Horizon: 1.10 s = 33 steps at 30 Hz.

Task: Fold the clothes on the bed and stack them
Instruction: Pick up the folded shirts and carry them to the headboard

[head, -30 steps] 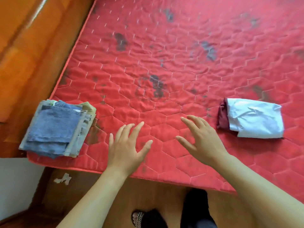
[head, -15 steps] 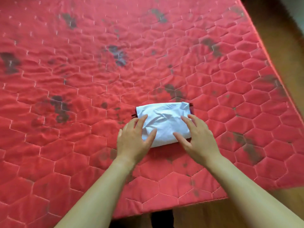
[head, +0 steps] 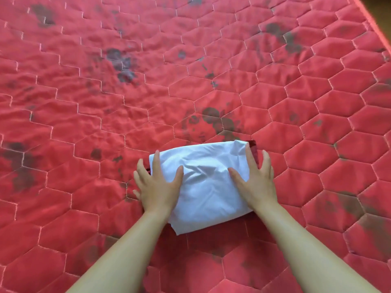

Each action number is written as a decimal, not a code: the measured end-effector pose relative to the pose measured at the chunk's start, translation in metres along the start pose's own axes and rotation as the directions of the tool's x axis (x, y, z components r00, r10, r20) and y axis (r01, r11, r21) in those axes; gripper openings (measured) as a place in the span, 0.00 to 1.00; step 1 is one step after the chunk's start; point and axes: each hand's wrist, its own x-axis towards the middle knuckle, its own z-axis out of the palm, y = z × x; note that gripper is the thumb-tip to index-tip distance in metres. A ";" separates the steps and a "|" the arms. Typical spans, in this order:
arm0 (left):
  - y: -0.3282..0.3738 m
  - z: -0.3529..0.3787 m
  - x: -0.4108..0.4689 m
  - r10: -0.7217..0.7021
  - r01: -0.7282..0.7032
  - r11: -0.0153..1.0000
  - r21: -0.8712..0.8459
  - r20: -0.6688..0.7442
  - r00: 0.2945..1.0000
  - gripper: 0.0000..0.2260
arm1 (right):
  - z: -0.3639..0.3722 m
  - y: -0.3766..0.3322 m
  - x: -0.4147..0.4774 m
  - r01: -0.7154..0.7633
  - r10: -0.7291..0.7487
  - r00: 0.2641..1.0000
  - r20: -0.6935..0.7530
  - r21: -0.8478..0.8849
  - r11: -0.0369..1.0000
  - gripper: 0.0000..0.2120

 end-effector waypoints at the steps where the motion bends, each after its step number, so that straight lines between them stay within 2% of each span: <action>1: -0.004 0.010 0.003 -0.036 0.036 0.999 -0.033 0.014 0.999 0.36 | 0.009 0.005 0.004 -0.034 0.034 0.999 0.000 -0.025 0.999 0.36; 3: -0.008 0.025 0.005 -0.090 0.091 0.993 -0.079 0.013 0.996 0.38 | 0.021 0.008 0.008 -0.052 0.052 0.998 -0.023 -0.031 0.998 0.36; 6: -0.003 0.035 -0.002 -0.097 0.097 0.988 -0.120 0.007 0.995 0.38 | 0.029 0.004 0.003 -0.004 0.004 1.000 -0.004 0.140 0.990 0.36; 9: 0.004 0.035 -0.014 -0.133 0.142 0.976 -0.162 0.065 0.989 0.37 | 0.030 0.000 -0.007 0.052 -0.057 0.998 0.024 0.182 0.982 0.35; 15: 0.009 0.044 -0.024 0.017 -0.017 1.000 -0.019 0.019 1.000 0.36 | 0.033 0.002 -0.009 0.060 -0.069 0.995 0.065 0.134 0.989 0.35; 19: -0.001 0.049 -0.020 -0.010 0.017 0.988 -0.154 0.049 0.999 0.32 | 0.042 0.001 -0.008 0.040 -0.051 0.995 0.086 0.127 0.991 0.35; 23: -0.014 0.045 -0.021 -0.021 0.048 0.970 -0.240 0.115 0.993 0.30 | 0.046 0.000 -0.021 0.008 -0.045 0.991 0.126 0.275 0.961 0.31; 25: -0.017 0.035 -0.029 -0.004 0.039 0.964 -0.262 0.134 0.991 0.30 | 0.040 -0.002 -0.037 0.008 -0.050 0.992 0.114 0.343 0.939 0.30; 28: -0.015 0.004 -0.054 0.012 0.028 0.958 -0.286 0.136 0.991 0.30 | 0.015 -0.010 -0.068 0.023 -0.063 0.993 0.102 0.357 0.934 0.28; 33: 0.010 -0.091 -0.117 0.006 0.043 0.932 -0.360 0.133 0.991 0.30 | -0.066 -0.051 -0.135 0.083 -0.116 0.990 0.075 0.352 0.933 0.28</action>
